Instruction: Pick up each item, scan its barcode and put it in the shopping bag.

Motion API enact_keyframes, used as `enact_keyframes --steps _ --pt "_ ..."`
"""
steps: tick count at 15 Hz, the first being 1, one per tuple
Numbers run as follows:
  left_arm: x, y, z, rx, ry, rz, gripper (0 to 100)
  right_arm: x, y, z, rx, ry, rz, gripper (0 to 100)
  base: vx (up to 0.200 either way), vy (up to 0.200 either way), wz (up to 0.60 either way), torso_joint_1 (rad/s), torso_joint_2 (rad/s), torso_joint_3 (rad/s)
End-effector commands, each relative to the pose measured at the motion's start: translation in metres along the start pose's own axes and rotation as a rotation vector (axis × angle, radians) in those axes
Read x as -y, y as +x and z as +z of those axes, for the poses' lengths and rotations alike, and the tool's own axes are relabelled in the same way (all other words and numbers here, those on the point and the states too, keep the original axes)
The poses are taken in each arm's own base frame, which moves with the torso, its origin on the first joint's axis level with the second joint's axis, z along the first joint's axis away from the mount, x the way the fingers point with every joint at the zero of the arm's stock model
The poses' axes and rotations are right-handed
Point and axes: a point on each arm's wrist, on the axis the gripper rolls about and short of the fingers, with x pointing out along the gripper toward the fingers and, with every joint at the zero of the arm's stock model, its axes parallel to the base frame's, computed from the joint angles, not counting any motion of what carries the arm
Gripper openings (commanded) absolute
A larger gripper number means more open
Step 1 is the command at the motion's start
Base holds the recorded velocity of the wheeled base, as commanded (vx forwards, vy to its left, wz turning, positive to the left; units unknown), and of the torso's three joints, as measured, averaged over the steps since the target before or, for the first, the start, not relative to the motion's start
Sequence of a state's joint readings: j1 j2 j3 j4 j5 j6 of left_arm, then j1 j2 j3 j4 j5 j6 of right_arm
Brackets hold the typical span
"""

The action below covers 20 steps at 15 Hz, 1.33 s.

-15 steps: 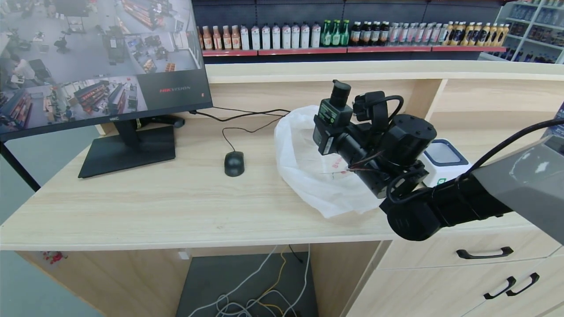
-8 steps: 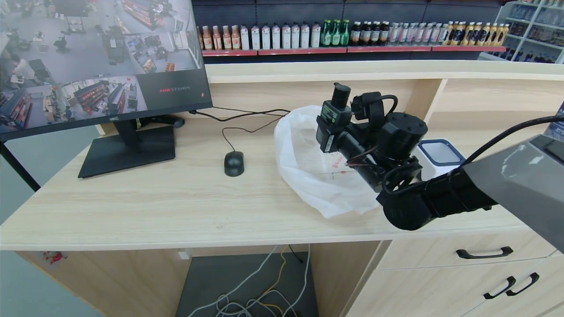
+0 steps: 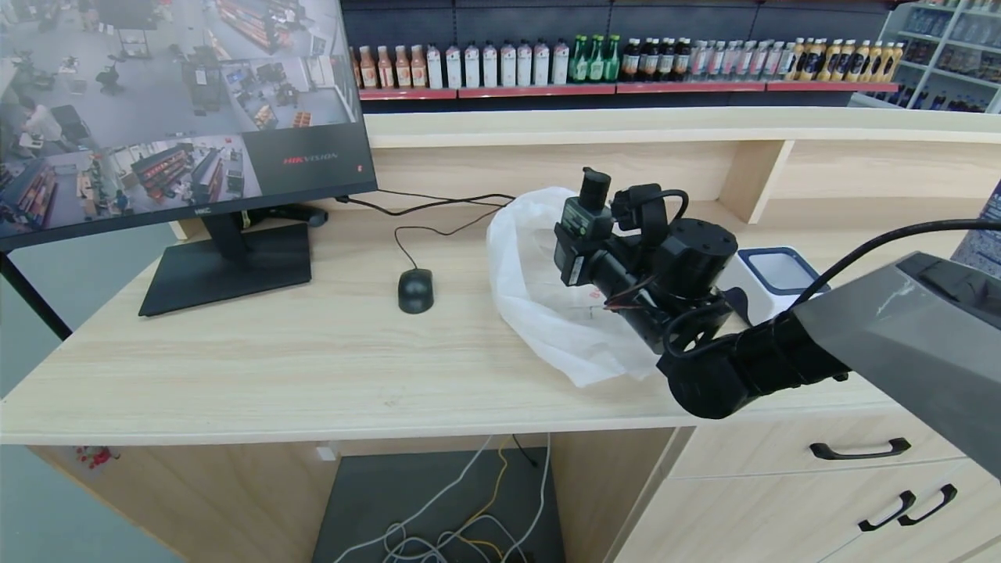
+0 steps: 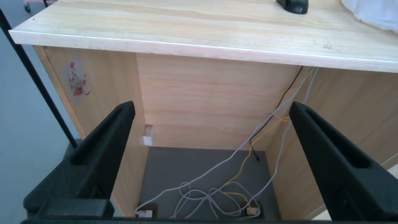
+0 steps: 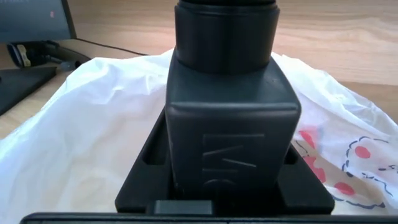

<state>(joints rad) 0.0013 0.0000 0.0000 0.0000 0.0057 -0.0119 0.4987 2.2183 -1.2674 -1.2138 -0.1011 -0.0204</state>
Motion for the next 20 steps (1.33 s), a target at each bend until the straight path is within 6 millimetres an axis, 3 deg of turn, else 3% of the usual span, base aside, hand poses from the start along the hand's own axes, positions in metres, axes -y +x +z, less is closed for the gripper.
enact_keyframes --steps 1,7,20 --pt "0.0 0.0 0.0 0.0 0.0 0.001 100 0.0 -0.003 -0.005 -0.016 0.01 0.001 0 0.0 0.0 0.0 0.0 0.0 0.0" --pt "0.0 0.0 0.0 0.0 0.0 0.001 100 -0.002 -0.016 -0.03 -0.06 0.007 0.008 0 0.0 0.0 0.0 0.0 0.0 0.0" --pt "0.0 0.0 0.0 0.0 0.0 0.001 100 -0.002 -0.019 -0.045 -0.104 0.0 0.007 0 0.0 0.0 0.0 0.0 0.0 0.0"
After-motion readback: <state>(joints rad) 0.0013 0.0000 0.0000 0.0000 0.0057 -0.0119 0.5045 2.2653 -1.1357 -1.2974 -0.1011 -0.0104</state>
